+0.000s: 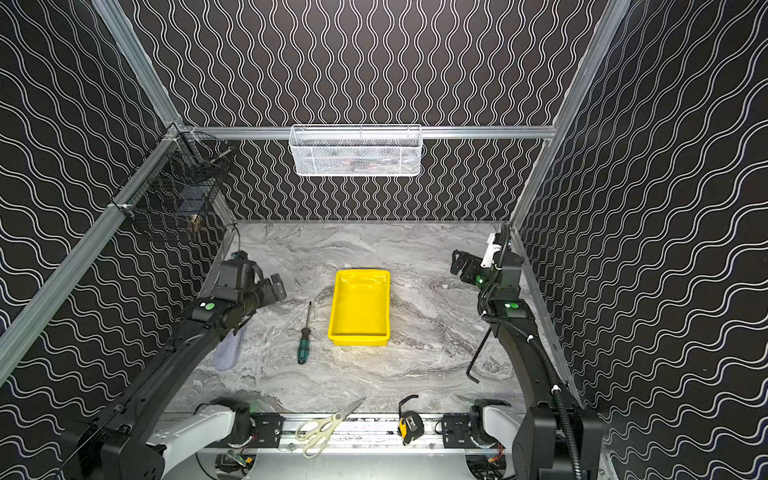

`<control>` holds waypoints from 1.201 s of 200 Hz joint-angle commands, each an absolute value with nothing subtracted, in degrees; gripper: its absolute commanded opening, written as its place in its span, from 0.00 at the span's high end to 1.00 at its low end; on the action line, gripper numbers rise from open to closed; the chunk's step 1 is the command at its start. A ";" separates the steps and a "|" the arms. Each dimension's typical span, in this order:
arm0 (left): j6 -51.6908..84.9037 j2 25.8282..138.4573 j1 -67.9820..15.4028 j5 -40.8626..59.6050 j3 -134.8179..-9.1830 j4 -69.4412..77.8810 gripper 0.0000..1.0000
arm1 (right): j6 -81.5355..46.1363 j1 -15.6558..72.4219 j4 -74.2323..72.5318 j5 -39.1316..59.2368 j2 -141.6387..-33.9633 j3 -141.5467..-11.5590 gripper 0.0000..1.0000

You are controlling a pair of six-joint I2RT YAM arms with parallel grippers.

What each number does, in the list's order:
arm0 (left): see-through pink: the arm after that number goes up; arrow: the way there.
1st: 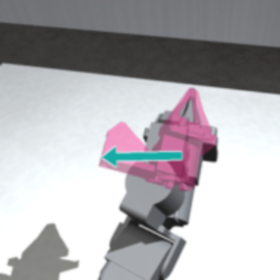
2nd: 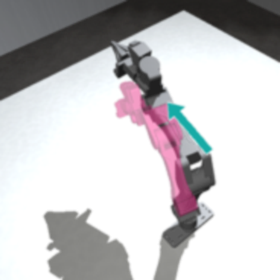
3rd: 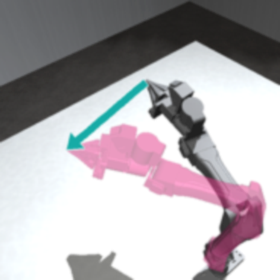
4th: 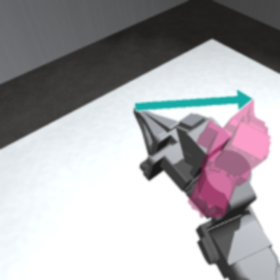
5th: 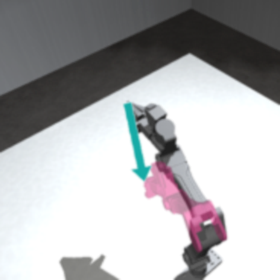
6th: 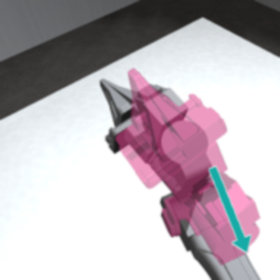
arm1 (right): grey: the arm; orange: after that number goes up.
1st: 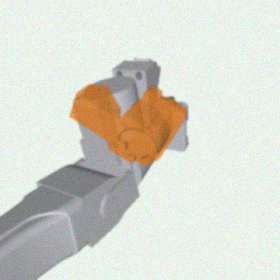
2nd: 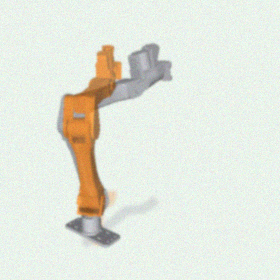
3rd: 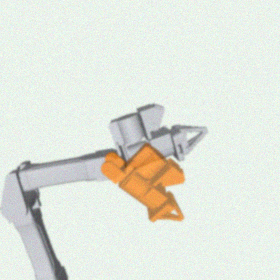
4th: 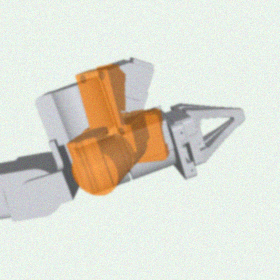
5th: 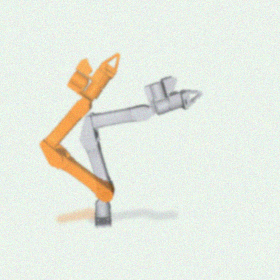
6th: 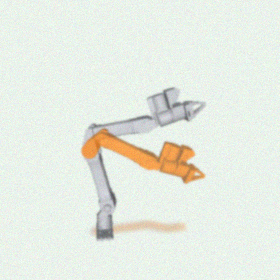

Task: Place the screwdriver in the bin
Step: 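Reach the left gripper down over the green screwdriver handle while the right arm lifts, then close the left gripper on the green screwdriver handle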

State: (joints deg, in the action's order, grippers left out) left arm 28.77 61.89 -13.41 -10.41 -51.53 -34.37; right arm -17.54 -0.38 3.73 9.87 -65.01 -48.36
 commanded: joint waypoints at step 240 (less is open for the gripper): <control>35.60 80.84 -27.53 -1.73 -40.51 -34.32 0.25 | -11.95 6.06 16.73 16.36 -69.44 -51.81 0.01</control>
State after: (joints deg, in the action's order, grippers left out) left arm 34.39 80.27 -27.46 -0.27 -40.75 -36.69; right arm -12.16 5.98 17.98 15.57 -69.49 -51.51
